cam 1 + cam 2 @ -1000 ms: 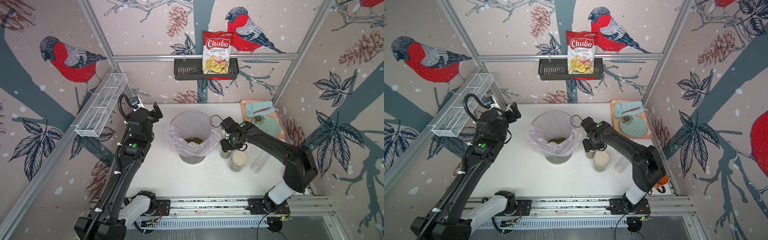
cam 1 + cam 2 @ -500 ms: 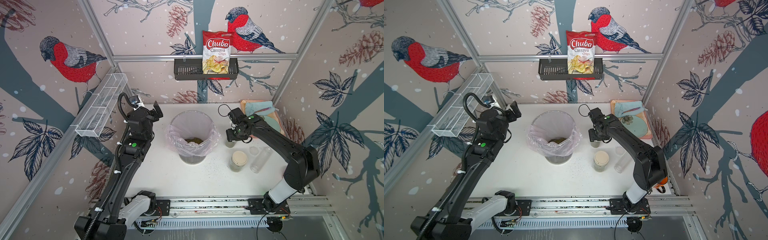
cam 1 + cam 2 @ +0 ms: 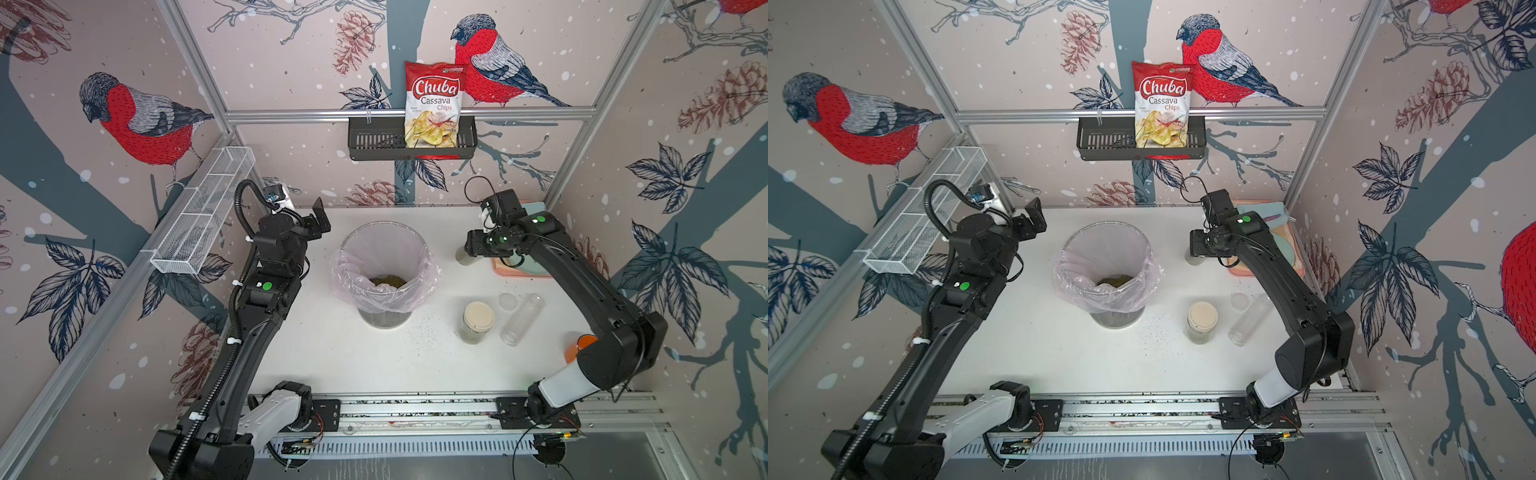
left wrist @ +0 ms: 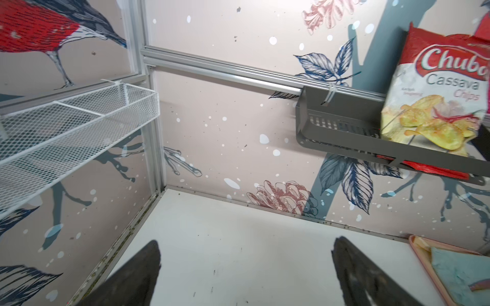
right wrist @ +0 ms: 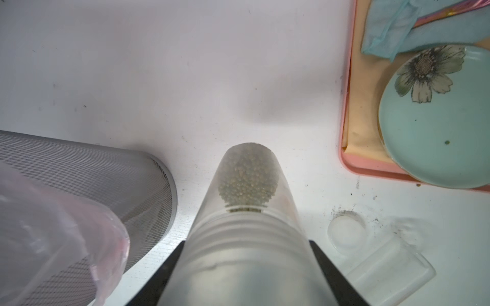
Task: Empty moldy mung beans from jars
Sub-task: Pick up the jar from the center of the board.
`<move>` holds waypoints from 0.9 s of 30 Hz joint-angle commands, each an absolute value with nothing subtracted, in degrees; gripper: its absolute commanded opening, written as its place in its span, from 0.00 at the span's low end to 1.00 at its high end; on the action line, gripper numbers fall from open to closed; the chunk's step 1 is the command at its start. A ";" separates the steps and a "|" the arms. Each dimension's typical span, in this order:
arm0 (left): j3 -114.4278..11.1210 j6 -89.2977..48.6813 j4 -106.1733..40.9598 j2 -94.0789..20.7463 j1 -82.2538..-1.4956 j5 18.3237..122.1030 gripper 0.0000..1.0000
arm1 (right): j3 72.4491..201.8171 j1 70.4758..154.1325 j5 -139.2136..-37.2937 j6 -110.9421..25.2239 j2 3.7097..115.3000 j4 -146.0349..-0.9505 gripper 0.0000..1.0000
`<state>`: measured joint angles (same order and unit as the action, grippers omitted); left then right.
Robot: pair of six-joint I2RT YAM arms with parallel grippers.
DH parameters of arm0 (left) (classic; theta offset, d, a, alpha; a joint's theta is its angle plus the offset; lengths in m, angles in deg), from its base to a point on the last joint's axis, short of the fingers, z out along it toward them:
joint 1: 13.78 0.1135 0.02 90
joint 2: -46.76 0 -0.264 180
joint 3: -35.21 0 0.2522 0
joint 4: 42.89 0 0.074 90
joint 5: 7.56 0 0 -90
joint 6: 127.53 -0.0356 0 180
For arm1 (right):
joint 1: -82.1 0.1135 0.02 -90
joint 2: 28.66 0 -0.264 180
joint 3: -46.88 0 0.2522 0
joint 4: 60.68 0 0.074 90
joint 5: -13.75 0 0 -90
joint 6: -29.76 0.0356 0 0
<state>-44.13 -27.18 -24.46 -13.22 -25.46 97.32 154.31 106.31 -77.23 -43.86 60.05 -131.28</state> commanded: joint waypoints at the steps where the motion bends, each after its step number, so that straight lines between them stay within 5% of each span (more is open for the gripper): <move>1: -45.38 -29.00 -25.71 -12.79 -25.37 91.99 0.98 | 156.78 105.75 -80.56 -44.92 58.68 -132.54 0.53; 8: -46.73 -31.46 -25.22 -12.39 -25.46 83.30 0.98 | 159.96 104.29 -82.23 -44.69 55.58 -131.92 0.54; 27: -44.66 -42.16 -27.76 -12.21 -30.23 83.59 0.98 | 171.50 105.77 -87.74 -43.60 58.77 -134.21 0.53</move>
<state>-46.43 -37.32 -24.39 -13.22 -30.11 83.35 168.87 105.22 -86.36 -43.75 57.93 -134.23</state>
